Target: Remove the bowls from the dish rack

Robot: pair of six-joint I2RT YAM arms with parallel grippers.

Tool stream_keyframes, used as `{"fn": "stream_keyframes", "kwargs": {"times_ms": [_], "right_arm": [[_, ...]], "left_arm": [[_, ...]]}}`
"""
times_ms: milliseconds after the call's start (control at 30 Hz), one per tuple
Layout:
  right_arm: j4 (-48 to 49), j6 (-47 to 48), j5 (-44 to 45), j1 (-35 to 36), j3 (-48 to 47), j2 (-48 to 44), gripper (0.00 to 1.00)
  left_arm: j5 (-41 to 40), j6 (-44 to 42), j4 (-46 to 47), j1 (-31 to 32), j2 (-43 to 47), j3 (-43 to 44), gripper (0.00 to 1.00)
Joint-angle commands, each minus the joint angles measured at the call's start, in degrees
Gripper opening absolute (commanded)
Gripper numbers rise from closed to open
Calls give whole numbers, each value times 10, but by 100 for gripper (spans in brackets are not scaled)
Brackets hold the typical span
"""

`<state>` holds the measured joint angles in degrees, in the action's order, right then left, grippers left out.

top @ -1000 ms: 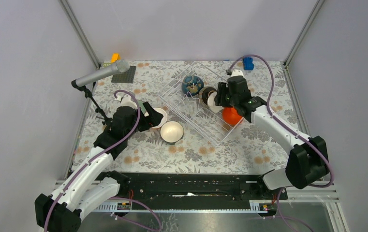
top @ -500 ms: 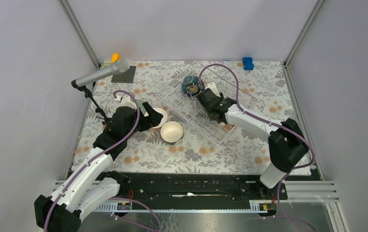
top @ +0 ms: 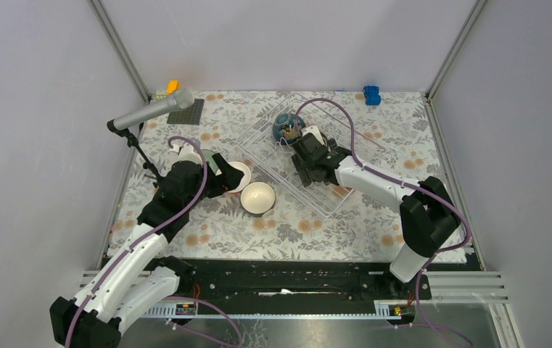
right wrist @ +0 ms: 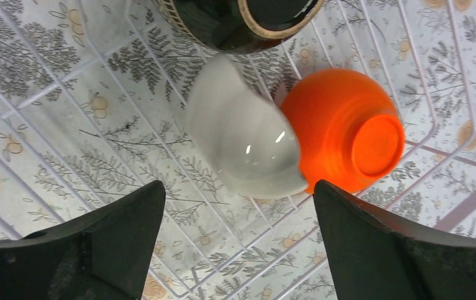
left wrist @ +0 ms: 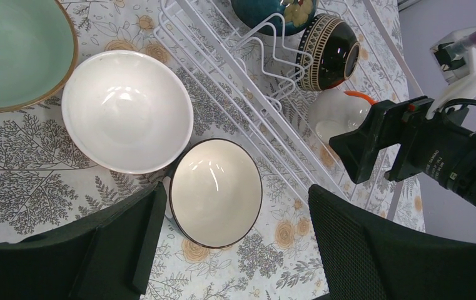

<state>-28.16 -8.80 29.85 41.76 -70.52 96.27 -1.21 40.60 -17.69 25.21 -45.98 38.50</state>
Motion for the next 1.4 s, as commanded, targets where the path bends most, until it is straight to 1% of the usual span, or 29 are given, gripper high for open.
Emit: {"fn": "stream_keyframes", "kwargs": {"times_ms": [0,67,167,233,333,433,567,667,833,967,1033,1200,1267,1367], "right_arm": [[7,-4,-59,4,1,-19,90],[7,0,-76,4,2,-17,88],[8,1,-104,4,4,-18,78],[10,0,-118,4,6,-23,77],[13,-4,-113,4,9,-30,84],[11,-13,-112,-16,7,-37,85],[25,-5,-163,-55,14,-59,96],[37,6,-223,-90,20,-77,99],[58,6,-319,-158,20,-80,100],[71,3,-370,-199,3,-51,100],[69,3,-378,-210,-8,-31,100],[67,8,-431,-218,-29,11,99],[57,7,-444,-218,-35,22,96],[41,3,-461,-218,-41,25,88]], "left_arm": [[0,1,6,-3,16,18,89],[2,1,5,-3,18,18,89],[2,1,3,-3,20,18,89],[1,1,2,-3,22,18,89],[1,1,1,-3,24,18,89],[3,2,1,-3,24,20,89],[6,3,2,-3,21,20,89],[7,3,2,-3,16,20,89],[9,3,4,-3,12,27,89],[9,0,5,-3,5,33,89],[9,0,4,-3,4,34,89],[9,0,5,-3,6,30,89],[9,-1,5,-3,6,31,89],[9,-2,5,-3,4,31,89]]}}
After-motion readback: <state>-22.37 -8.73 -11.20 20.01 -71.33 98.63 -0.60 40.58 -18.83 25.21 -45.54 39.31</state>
